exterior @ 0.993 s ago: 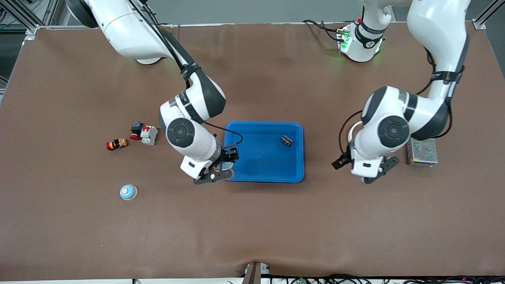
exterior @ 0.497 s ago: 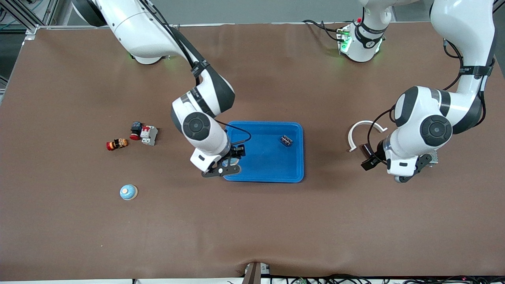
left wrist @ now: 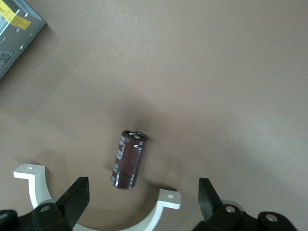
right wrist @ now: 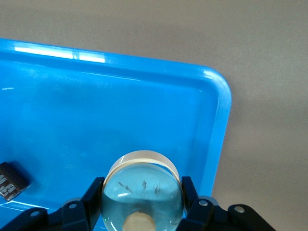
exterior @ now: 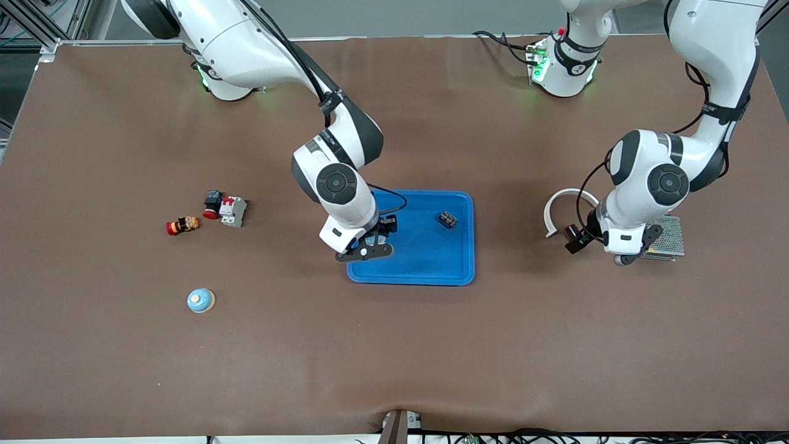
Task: Place electrolytic capacitor and blue bell in tray
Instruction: 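Grasp the second capacitor with the left gripper while the right gripper nears the tray, then lower the bell into the tray and open the right gripper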
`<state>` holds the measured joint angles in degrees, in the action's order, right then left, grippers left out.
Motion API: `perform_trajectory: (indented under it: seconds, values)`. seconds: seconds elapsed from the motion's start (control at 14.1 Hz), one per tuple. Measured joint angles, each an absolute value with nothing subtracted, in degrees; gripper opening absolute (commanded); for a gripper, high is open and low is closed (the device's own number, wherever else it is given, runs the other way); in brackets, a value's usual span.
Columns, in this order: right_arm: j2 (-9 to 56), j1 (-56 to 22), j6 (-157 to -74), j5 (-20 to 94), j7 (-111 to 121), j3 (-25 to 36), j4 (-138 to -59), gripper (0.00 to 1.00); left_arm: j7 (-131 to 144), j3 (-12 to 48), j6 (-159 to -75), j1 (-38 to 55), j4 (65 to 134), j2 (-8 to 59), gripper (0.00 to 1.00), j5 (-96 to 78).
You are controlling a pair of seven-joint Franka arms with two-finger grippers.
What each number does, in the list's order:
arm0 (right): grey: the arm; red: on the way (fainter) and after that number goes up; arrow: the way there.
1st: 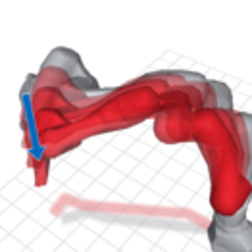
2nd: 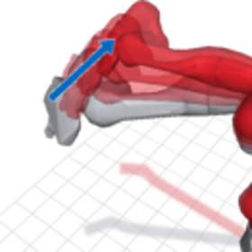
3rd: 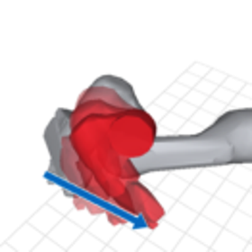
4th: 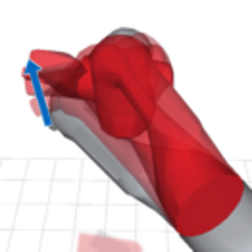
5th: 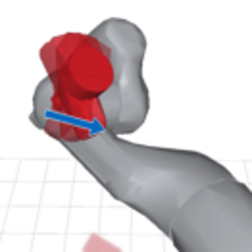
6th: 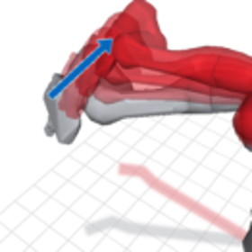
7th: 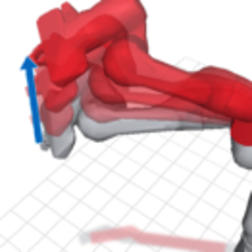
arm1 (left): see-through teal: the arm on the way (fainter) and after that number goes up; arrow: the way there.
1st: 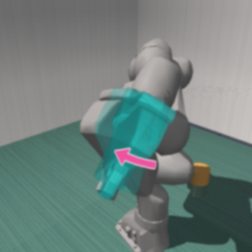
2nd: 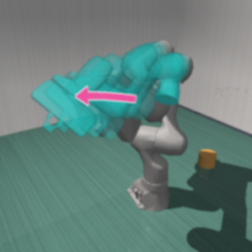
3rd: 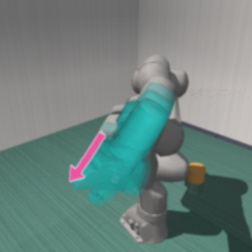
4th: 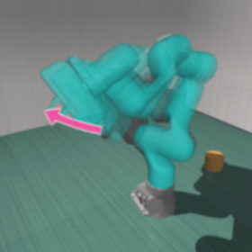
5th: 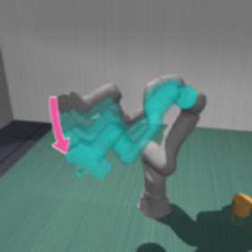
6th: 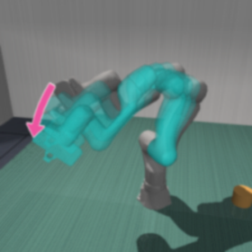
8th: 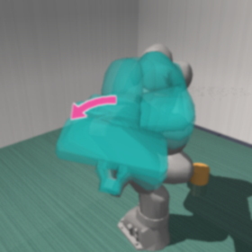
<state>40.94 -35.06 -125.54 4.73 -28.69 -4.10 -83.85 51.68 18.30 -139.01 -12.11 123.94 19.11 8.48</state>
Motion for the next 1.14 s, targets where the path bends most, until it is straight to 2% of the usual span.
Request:
perform_trajectory:
  seconds: [0.28,0.71,0.85,1.14]
  values:
    - [40.95,-35.51,-125.96,4.71,-28.69,-4.09,-85.31,0.37,51.07,18.27,-139.61,-12.30,125.38,20.05,0.91,9.85]
    - [41.01,-37.40,-129.27,4.70,-28.71,-4.08,-88.77,0.37,50.71,18.18,-143.13,-15.06,125.49,24.24,0.71,13.36]
    - [41.11,-37.64,-130.71,4.70,-28.72,-4.07,-89.86,0.37,50.71,18.35,-143.70,-15.00,125.49,25.11,0.62,13.36]
    - [41.31,-37.75,-131.53,4.70,-28.71,-4.07,-90.64,0.37,50.71,18.64,-143.81,-14.86,125.48,25.47,0.38,13.37]
